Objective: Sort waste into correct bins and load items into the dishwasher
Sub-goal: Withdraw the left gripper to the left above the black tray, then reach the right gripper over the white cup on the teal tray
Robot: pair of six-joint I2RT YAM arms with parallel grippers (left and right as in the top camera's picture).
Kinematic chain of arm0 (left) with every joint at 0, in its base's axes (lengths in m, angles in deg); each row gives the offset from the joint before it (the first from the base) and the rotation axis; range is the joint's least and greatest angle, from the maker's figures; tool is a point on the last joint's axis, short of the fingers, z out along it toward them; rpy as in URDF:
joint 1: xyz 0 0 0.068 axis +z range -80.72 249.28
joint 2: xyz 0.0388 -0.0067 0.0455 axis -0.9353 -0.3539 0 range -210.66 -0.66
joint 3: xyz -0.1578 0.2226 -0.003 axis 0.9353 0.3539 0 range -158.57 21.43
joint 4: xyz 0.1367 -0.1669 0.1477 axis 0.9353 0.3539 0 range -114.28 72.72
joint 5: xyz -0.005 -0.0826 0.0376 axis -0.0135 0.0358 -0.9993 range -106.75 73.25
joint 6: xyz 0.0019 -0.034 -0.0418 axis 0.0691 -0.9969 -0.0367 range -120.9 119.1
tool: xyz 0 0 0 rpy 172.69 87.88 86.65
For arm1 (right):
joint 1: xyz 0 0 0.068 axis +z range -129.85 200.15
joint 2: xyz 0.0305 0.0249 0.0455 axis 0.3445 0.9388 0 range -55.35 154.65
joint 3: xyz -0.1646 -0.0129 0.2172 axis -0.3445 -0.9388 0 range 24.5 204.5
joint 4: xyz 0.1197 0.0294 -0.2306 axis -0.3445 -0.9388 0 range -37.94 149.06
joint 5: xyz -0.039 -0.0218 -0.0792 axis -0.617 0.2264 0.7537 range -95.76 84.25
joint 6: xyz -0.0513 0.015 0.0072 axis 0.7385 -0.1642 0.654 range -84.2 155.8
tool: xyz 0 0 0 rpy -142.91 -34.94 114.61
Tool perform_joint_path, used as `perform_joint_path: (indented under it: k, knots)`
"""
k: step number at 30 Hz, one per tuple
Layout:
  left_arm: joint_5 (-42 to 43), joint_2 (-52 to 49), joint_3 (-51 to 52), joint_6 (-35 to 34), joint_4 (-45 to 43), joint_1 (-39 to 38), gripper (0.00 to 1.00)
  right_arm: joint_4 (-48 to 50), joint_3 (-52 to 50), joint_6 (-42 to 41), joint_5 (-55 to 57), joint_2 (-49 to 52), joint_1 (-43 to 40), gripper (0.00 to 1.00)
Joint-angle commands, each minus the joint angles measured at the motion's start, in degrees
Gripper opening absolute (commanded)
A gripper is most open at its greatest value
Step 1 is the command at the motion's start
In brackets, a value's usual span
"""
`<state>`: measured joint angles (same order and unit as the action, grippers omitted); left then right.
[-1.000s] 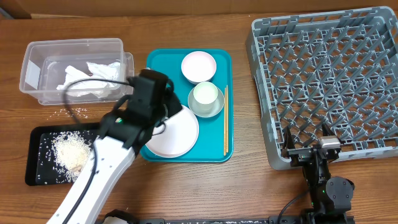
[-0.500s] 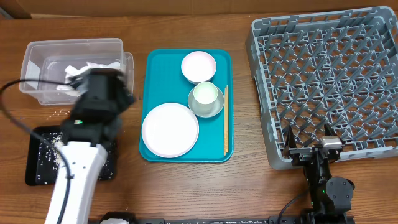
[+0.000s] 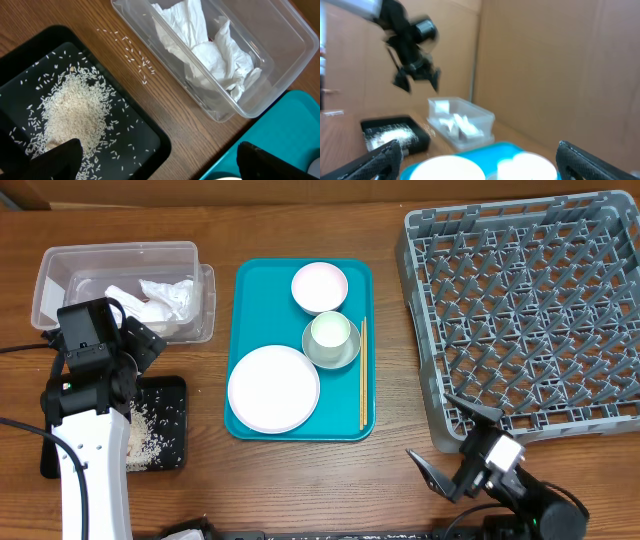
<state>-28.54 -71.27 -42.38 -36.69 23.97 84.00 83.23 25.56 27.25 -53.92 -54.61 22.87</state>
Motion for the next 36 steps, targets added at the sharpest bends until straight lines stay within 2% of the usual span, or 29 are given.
perform_joint_path:
  k: [1, 4, 6, 10, 15, 19, 25, 29, 36]
  knots:
    - [0.94, 0.55, -0.85, 0.90, -0.07, 0.22, 1.00, 6.10, -0.59, -11.39, 4.96, -0.57, 0.22, 1.00]
    - [0.94, 0.55, -0.85, 0.90, -0.09, 0.22, 1.00, 14.91, -0.55, -19.61, 16.63, -0.57, 0.22, 1.00]
    - [0.90, 0.55, -0.85, 0.94, -0.04, 0.22, 1.00, 18.12, 0.02, -22.21, 24.04, -0.57, 0.22, 1.00]
    - [0.90, 0.55, -0.85, 1.11, -0.07, 0.22, 1.00, 17.49, 4.61, -23.63, 35.60, 0.13, 0.20, 1.00]
    - [0.92, 0.55, -0.85, 1.11, -0.07, 0.22, 1.00, 11.34, 14.05, -22.95, 36.30, 6.25, 0.22, 1.00]
    - [0.92, 0.55, -0.85, 1.11, -0.07, 0.22, 1.00, 3.78, 24.55, -17.09, 27.10, 16.92, 0.22, 1.00]
    - [0.92, 0.55, -0.85, 1.11, -0.04, 0.22, 1.00, -11.41, 44.22, -10.19, 11.54, 38.75, 0.44, 0.99]
    - [0.92, 0.55, -0.85, 1.11, -0.04, 0.22, 1.00, -23.63, 58.66, -4.20, 10.36, 53.68, 3.87, 1.00]
    - [0.92, 0.55, -0.85, 1.11, -0.07, 0.22, 1.00, -54.95, 88.17, 9.73, 13.20, 80.39, 17.46, 1.00]
